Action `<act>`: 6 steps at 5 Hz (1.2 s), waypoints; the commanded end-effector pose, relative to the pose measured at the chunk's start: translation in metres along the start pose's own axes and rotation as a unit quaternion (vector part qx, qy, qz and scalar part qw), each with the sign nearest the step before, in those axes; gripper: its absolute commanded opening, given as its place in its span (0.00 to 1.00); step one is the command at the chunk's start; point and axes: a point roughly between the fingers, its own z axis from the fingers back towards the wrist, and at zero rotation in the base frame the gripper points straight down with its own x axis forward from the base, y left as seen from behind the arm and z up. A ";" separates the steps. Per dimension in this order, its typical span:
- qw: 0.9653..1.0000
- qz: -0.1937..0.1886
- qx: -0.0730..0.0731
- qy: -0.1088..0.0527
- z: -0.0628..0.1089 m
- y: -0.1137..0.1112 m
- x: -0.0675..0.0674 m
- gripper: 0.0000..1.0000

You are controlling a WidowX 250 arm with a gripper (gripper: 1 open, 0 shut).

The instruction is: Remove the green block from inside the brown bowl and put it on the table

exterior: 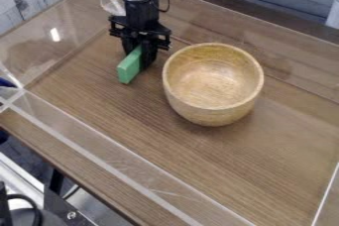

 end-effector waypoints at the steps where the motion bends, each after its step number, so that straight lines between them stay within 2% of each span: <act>1: 0.999 0.009 -0.012 -0.031 0.015 0.011 0.004 0.00; 2: 0.999 0.014 -0.031 -0.040 0.016 0.018 0.002 0.00; 4: 0.998 0.015 -0.041 -0.052 0.014 0.011 -0.010 0.00; 6: 0.998 0.010 -0.009 -0.055 0.018 0.007 -0.012 0.00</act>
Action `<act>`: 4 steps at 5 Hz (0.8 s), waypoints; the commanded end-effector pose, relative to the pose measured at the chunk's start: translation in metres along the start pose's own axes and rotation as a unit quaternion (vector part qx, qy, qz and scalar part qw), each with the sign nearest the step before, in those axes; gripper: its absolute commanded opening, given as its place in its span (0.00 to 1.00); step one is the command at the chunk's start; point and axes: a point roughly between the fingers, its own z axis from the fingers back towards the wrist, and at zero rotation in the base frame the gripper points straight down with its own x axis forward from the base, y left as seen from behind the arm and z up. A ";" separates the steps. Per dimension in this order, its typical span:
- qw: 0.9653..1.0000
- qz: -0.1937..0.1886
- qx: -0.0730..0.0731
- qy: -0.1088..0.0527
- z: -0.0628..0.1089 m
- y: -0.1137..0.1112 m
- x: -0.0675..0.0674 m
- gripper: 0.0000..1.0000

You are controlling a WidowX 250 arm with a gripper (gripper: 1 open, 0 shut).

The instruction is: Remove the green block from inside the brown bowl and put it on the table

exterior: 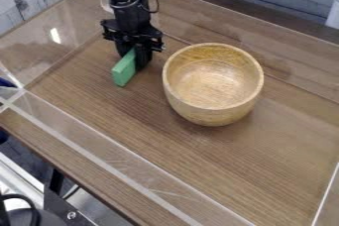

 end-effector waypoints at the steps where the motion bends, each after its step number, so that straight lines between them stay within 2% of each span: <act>1: 1.000 0.001 0.014 -0.019 0.017 0.004 0.004 0.00; 2: 1.000 0.002 0.018 -0.010 0.015 0.006 0.001 0.00; 4: 1.000 0.016 0.023 0.005 0.011 0.001 0.004 0.00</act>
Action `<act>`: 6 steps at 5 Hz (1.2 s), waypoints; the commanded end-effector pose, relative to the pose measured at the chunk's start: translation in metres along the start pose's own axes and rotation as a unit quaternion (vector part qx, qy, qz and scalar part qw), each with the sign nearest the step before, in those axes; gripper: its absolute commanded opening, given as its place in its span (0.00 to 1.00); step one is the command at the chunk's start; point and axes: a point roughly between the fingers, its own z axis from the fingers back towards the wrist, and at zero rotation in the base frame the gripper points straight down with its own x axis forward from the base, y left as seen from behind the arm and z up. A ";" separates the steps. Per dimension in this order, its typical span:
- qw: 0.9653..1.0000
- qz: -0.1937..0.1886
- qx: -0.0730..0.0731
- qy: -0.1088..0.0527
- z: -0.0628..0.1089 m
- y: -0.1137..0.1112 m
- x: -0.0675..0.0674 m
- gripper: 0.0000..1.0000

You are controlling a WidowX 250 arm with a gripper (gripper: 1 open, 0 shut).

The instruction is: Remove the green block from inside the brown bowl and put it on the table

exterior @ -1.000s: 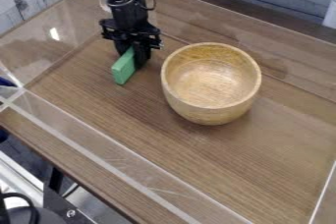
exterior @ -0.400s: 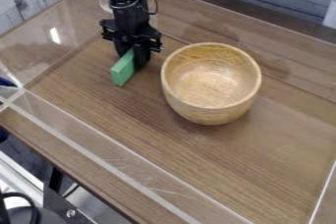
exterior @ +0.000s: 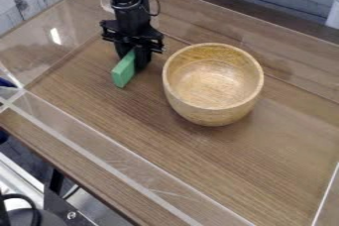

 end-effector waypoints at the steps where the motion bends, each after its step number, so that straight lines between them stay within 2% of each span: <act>1: 1.000 -0.002 0.022 -0.018 0.010 0.011 0.001 0.00; 2: 0.999 -0.001 0.039 -0.017 0.010 0.022 -0.006 0.00; 5: 0.999 0.023 0.025 0.008 0.007 0.037 0.009 0.00; 6: 0.999 0.041 0.023 0.013 0.006 0.036 0.005 0.00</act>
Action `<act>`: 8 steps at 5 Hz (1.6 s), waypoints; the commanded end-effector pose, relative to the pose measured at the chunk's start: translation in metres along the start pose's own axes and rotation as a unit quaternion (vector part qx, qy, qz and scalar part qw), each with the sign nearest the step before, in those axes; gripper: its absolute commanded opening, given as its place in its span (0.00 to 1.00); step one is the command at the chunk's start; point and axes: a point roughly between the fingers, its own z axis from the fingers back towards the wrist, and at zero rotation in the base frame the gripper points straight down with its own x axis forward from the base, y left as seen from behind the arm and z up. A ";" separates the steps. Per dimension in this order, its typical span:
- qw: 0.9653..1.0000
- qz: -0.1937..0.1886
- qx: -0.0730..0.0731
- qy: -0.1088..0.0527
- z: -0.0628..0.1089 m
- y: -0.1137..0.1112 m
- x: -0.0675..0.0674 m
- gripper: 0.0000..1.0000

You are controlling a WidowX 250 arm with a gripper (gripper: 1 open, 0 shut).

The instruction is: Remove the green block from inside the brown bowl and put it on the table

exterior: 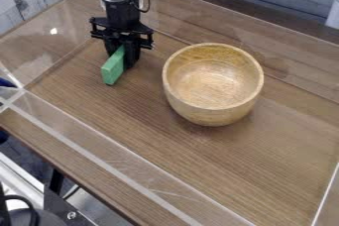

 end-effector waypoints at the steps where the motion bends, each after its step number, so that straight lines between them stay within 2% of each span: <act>1: 1.000 0.015 -0.002 -0.013 0.004 0.007 0.001 0.00; 2: 1.000 0.017 -0.008 -0.019 0.003 0.007 0.002 0.00; 4: 1.000 0.006 0.017 -0.006 0.004 0.007 0.016 0.00; 6: 1.000 0.026 0.006 0.003 0.004 -0.004 0.012 0.00; 8: 0.999 0.025 0.029 0.002 0.005 -0.009 0.018 0.00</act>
